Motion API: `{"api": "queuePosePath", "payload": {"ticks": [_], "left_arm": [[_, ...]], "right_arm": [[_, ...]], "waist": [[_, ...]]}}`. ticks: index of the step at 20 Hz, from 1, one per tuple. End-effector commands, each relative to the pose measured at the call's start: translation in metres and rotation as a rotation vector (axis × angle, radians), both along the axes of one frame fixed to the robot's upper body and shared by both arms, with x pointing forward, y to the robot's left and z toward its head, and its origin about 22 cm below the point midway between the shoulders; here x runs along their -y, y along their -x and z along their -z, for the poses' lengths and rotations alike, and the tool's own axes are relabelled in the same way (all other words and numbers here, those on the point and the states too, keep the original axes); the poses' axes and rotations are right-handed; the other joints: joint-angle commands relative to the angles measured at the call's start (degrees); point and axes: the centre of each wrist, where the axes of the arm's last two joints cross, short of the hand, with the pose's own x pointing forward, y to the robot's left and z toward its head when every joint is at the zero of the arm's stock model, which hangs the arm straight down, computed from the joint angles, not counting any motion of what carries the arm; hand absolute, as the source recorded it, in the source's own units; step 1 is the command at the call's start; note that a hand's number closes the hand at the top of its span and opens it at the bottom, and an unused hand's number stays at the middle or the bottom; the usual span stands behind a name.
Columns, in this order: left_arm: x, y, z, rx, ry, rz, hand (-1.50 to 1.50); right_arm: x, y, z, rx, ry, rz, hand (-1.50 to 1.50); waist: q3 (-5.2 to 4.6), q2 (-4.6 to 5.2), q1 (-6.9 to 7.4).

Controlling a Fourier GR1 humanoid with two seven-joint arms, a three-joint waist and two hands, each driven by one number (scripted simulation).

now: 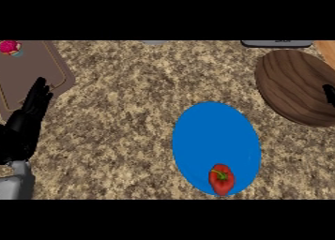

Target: Pick the tomato from the plate and place it in the bowl

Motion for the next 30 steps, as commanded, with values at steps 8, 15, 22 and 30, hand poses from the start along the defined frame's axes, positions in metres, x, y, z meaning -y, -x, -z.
{"api": "queuePosePath", "payload": {"ticks": [8,15,22,30], "left_arm": [[-0.002,-0.022,-0.014,0.018,-0.004,0.019,0.0],[0.005,-0.02,-0.015,0.002,0.004,0.032,0.0],[0.014,-0.021,-0.017,0.03,0.011,0.058,0.0],[0.015,-0.014,-0.012,0.017,-0.002,0.06,0.0]], "right_arm": [[0.024,-0.078,0.044,-0.022,-0.032,0.016,1.5],[0.033,-0.083,0.064,-0.142,0.293,0.122,1.5],[0.056,-0.079,0.09,-0.336,0.146,0.106,-1.5],[0.071,-0.077,0.083,-0.262,-0.447,-0.003,-1.5]], "waist": [[0.07,0.61,1.4],[-0.02,1.54,2.81],[0.25,1.57,3.48],[0.41,1.48,3.08]]}}
